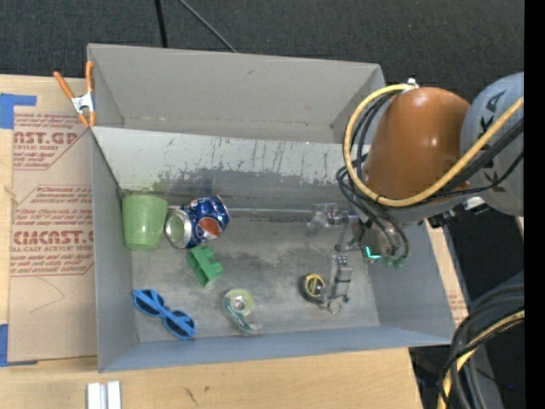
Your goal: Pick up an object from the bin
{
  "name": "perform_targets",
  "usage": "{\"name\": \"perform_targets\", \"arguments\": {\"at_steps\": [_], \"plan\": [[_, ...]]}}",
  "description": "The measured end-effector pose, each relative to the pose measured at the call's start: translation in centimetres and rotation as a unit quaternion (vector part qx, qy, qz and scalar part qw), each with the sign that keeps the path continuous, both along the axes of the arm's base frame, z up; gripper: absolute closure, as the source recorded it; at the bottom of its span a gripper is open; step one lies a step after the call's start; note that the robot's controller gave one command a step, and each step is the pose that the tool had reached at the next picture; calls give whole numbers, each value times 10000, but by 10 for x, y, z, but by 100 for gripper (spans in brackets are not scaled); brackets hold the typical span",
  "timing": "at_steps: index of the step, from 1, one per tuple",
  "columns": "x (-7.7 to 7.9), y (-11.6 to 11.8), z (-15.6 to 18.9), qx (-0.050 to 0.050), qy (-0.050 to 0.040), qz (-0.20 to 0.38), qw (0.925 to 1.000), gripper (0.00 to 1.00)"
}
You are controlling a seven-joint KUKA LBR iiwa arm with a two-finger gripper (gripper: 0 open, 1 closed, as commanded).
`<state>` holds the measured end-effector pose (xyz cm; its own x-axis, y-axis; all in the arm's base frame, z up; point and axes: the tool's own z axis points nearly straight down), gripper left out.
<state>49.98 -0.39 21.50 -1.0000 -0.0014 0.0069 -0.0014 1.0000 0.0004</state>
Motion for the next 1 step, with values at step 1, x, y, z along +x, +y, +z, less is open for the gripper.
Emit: {"name": "perform_targets", "arguments": {"at_steps": [1], "plan": [[38, -56, -121, 11, -19, 2011, 9796, 0]]}}
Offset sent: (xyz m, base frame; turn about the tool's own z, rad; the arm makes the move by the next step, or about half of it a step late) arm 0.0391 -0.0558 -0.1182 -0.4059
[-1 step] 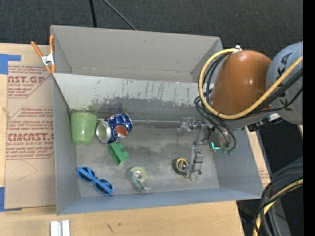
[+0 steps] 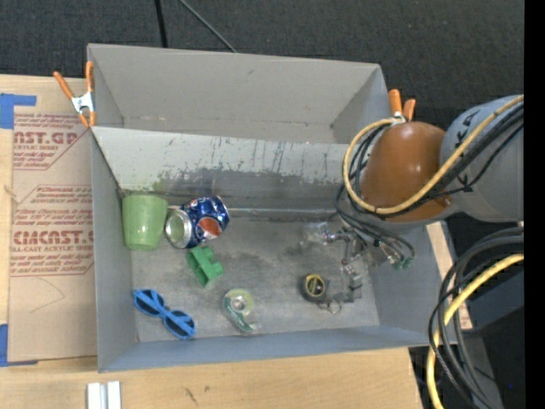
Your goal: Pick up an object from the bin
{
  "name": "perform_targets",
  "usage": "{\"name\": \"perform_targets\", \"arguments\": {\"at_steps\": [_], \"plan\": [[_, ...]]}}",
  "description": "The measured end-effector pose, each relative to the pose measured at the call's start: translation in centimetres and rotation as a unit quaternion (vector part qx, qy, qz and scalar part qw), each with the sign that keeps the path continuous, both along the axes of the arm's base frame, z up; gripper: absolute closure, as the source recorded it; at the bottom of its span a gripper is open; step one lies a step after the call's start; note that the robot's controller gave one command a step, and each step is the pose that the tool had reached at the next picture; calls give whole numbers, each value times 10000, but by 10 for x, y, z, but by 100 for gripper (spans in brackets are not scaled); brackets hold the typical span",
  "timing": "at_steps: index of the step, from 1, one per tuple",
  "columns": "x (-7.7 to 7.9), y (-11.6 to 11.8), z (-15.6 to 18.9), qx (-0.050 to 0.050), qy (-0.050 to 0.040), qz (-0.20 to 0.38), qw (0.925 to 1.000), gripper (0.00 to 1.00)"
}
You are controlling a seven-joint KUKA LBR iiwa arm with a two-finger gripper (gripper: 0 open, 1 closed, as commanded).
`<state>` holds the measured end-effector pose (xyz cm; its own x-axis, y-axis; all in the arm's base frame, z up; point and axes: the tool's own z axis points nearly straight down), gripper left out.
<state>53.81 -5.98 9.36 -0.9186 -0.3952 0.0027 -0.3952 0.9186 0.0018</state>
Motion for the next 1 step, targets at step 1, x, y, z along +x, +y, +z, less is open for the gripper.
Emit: {"name": "perform_targets", "arguments": {"at_steps": [1], "plan": [[-46, 7, -24, 7, -35, 136, 9999, 0]]}}
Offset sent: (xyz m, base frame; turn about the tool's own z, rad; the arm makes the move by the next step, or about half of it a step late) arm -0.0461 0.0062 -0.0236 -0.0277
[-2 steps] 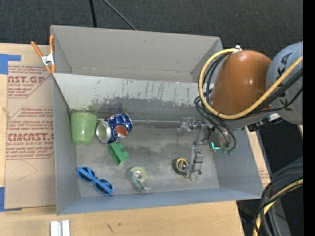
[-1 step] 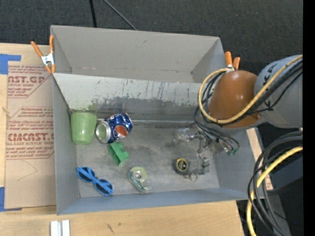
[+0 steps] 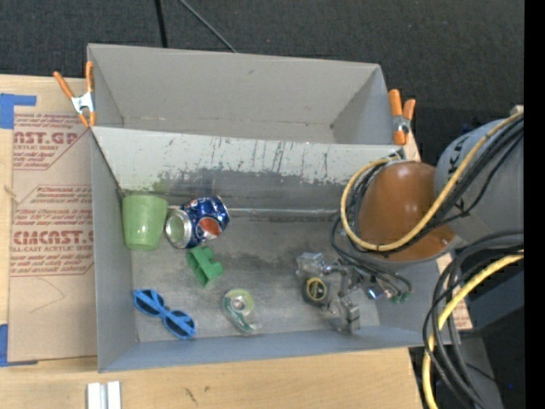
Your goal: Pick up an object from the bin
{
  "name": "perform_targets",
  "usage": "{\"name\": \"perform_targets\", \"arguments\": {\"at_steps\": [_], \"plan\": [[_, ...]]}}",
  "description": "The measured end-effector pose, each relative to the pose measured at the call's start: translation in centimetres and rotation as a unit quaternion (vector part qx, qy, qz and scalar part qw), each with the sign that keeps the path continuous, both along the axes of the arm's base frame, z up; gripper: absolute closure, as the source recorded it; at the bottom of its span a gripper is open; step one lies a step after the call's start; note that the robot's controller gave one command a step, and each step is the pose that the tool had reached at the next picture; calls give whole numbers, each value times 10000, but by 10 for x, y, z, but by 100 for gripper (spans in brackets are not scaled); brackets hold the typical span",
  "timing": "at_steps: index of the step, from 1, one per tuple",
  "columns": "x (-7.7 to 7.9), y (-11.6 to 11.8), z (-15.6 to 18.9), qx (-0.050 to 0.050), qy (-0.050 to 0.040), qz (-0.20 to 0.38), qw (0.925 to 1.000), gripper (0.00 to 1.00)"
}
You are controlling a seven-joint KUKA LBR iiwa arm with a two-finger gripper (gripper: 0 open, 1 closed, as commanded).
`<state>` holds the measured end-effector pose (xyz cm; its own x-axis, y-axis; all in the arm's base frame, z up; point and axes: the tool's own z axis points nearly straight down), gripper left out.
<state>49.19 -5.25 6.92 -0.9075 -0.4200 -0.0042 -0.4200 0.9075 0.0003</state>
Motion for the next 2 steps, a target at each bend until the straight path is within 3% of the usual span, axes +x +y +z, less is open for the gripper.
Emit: {"name": "perform_targets", "arguments": {"at_steps": [1, 2], "plan": [[1, 0, 1, -3, 1, 1, 10000, 100], [20, -24, 123, -16, -23, 1, 10000, 100]]}}
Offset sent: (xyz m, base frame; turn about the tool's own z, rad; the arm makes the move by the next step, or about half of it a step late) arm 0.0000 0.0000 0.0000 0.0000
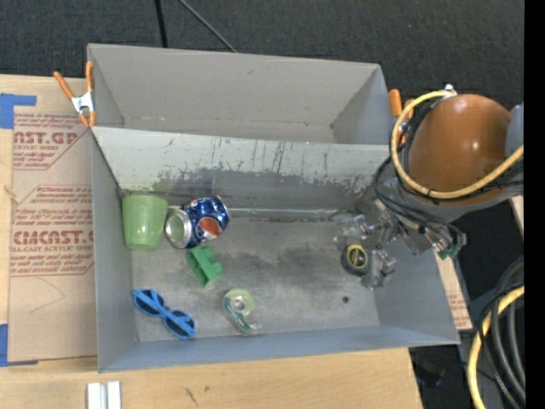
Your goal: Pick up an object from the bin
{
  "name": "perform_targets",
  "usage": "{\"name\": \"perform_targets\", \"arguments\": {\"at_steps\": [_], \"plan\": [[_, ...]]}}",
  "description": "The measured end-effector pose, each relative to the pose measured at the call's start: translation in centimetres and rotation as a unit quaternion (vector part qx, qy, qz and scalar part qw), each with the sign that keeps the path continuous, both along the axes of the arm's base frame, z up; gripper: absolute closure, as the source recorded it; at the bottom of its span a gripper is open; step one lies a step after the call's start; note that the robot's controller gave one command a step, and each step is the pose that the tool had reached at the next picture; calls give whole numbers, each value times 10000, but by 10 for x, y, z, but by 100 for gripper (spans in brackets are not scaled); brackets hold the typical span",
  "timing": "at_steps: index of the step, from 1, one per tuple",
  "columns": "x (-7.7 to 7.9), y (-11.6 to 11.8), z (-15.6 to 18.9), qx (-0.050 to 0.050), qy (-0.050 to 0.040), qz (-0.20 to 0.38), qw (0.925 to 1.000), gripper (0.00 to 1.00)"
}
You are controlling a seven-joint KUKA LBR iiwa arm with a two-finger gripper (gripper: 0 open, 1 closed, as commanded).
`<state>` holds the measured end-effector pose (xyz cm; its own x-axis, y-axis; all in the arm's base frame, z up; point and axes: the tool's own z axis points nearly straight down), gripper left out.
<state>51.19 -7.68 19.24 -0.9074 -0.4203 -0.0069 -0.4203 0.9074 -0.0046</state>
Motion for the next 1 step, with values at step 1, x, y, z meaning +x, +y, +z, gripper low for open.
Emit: {"name": "perform_targets", "arguments": {"at_steps": [1], "plan": [[-2, 4, 58, -8, 20, 3363, 9417, 100]]}}
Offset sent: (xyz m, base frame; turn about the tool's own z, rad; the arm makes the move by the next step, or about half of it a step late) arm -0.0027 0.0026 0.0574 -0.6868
